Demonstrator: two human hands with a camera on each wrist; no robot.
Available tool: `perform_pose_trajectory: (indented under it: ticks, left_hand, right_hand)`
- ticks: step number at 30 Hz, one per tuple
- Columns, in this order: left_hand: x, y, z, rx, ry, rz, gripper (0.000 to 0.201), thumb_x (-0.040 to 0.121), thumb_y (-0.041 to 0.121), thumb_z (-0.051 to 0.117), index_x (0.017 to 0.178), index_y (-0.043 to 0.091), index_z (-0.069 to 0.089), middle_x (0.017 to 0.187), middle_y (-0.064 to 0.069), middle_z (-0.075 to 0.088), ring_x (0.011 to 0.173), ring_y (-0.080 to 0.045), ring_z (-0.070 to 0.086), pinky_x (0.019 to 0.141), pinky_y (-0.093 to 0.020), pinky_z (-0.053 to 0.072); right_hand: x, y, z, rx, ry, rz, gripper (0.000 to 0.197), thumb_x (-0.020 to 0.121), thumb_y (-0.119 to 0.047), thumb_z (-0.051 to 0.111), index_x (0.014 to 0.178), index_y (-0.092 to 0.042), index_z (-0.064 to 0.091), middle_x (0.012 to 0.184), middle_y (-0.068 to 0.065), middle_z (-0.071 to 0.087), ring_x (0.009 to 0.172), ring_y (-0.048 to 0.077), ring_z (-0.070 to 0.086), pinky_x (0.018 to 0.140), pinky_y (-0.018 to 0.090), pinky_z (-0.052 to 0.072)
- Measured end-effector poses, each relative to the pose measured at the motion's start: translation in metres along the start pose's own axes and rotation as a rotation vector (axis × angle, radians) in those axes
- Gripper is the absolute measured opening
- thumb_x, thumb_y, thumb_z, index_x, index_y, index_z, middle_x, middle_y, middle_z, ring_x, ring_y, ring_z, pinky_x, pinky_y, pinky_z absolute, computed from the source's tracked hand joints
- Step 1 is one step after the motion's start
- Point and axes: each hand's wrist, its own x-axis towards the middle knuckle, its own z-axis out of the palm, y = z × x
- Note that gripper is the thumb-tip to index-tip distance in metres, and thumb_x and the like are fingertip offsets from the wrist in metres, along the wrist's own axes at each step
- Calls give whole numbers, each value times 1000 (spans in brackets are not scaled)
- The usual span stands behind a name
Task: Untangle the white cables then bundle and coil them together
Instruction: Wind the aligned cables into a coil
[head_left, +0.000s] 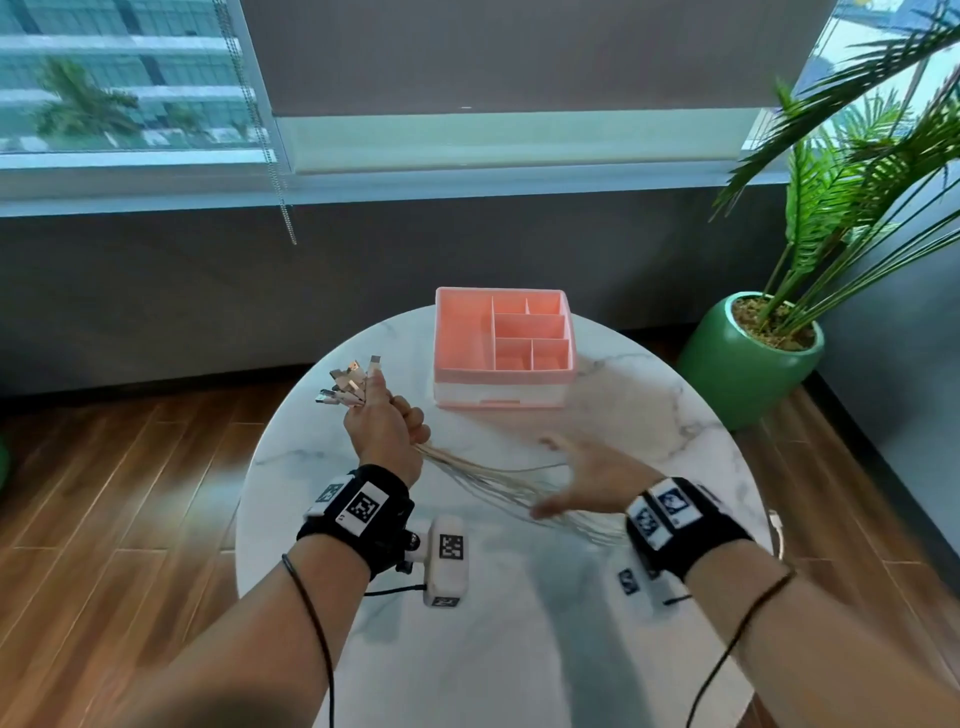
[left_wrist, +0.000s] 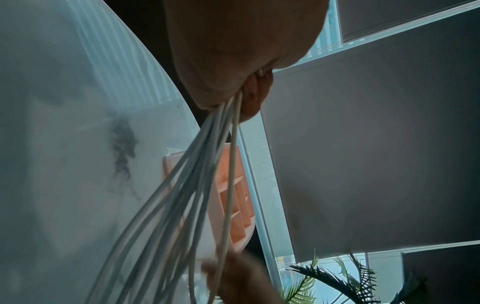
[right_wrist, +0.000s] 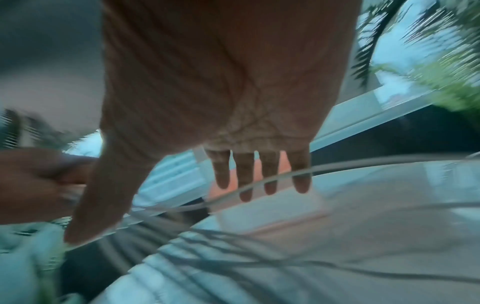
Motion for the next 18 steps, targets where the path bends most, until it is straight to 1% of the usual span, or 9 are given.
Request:
perform_pose_trajectory:
  ticks: [3,5,7,9,12,13,15,17,18]
  left_hand:
    - [-5,-3,2,-19,15,-3,40,99,37,59,71,19,37,52,4,32,38,-12,25,40,-19,21]
    - [-8,-1,3,-53,26,-3,38,99,36,59,73,18,39,52,3,33,39,-12,26,40,-20,22]
    - [-8,3,1,-93,23,-9,38,99,34,59,72,18,39,51,3,33,38,-11,27,39,-20,23]
    - [-6,5,-6,-92,1,-38,36,100,32,59,74,17,40,49,4,32,36,-11,28,38,-21,28]
    - [1,4,-24,31,-107,-124,24,101,25,59,82,15,50,52,1,42,43,-14,44,46,-27,46]
    - [3,4,-30,98,-174,-162,23,100,27,60,83,14,52,58,-2,49,50,-16,53,53,-31,52]
    - [7,8,-40,283,-329,-230,28,97,38,61,87,12,58,76,-9,64,70,-23,66,69,-38,56]
    - [8,14,-47,537,-460,-245,38,95,47,61,95,10,64,93,-12,73,86,-25,71,77,-39,55]
    - [7,16,-48,636,-500,-213,39,94,47,62,98,9,67,97,-12,75,88,-25,72,80,-39,54]
  right_hand:
    - [19,-70,18,96,73,-219,93,72,-60,78,147,-26,36,143,-3,47,128,15,45,108,38,40]
    - [30,-97,37,82,96,-287,59,86,-48,70,132,-21,46,121,2,61,106,20,58,91,38,48]
    - [37,-106,53,100,162,-304,26,98,-41,55,107,-17,50,92,6,64,81,26,60,71,37,45]
    - [39,-103,61,134,193,-297,24,102,-41,45,91,-20,47,78,3,57,70,26,54,64,36,38]
    - [40,-93,57,133,125,-278,34,102,-43,43,81,-16,49,75,2,56,67,22,53,65,40,41]
    - [40,-89,54,144,107,-274,36,102,-43,44,76,-18,48,72,0,55,64,19,51,65,39,41]
    - [41,-81,44,187,105,-253,38,101,-45,46,70,-23,45,67,-4,50,59,13,46,61,35,37]
    - [42,-75,34,266,135,-210,40,101,-46,48,69,-22,46,63,-4,49,53,10,43,57,32,35]
    - [42,-73,28,318,139,-179,39,100,-44,49,69,-21,46,60,-3,47,49,10,42,54,31,35]
